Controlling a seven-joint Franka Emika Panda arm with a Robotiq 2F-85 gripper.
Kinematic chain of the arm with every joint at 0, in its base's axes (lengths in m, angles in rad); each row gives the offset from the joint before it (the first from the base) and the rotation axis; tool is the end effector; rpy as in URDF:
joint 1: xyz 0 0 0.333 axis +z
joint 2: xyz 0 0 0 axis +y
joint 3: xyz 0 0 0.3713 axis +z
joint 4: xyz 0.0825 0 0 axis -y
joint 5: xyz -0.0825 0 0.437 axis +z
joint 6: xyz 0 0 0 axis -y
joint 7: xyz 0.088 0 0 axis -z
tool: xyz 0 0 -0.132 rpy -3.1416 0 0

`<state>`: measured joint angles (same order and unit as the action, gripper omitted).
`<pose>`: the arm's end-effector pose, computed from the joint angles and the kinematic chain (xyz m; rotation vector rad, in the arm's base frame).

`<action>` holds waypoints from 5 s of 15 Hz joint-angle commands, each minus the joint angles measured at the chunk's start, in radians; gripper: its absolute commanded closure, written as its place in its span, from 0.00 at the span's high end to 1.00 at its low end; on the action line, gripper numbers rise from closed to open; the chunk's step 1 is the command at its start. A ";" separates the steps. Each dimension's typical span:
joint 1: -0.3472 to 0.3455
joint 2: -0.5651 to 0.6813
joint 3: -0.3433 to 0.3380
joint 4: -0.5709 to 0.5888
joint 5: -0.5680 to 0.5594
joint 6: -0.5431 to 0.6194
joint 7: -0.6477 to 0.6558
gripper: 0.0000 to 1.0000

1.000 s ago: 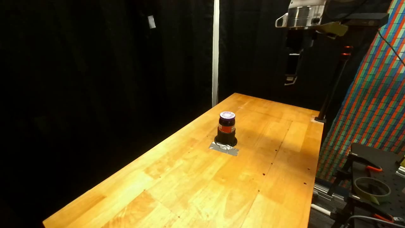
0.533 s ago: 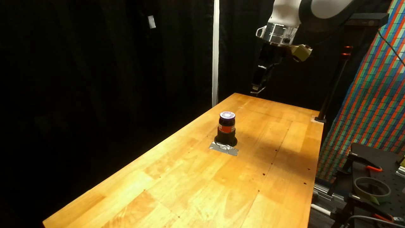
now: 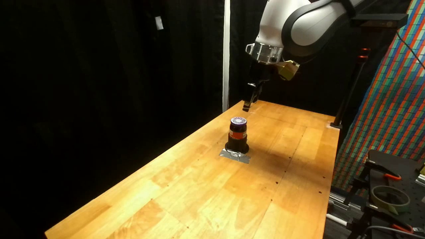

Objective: Put the rubber band on the jar.

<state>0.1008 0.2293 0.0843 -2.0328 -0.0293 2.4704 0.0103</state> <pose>0.6564 0.1207 0.3504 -3.0917 -0.2971 -0.3249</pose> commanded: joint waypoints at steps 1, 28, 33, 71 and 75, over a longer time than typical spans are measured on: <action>0.009 0.120 -0.001 0.144 -0.026 -0.013 -0.015 1.00; -0.040 0.259 -0.017 0.228 0.018 -0.062 -0.068 1.00; -0.110 0.234 0.035 0.177 0.137 -0.178 -0.179 1.00; -0.049 0.175 -0.007 -0.017 0.038 0.044 -0.105 0.58; -0.060 0.117 0.005 -0.121 0.054 0.163 -0.118 0.27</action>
<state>0.0581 0.4270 0.0755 -2.0330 0.0071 2.5447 -0.0852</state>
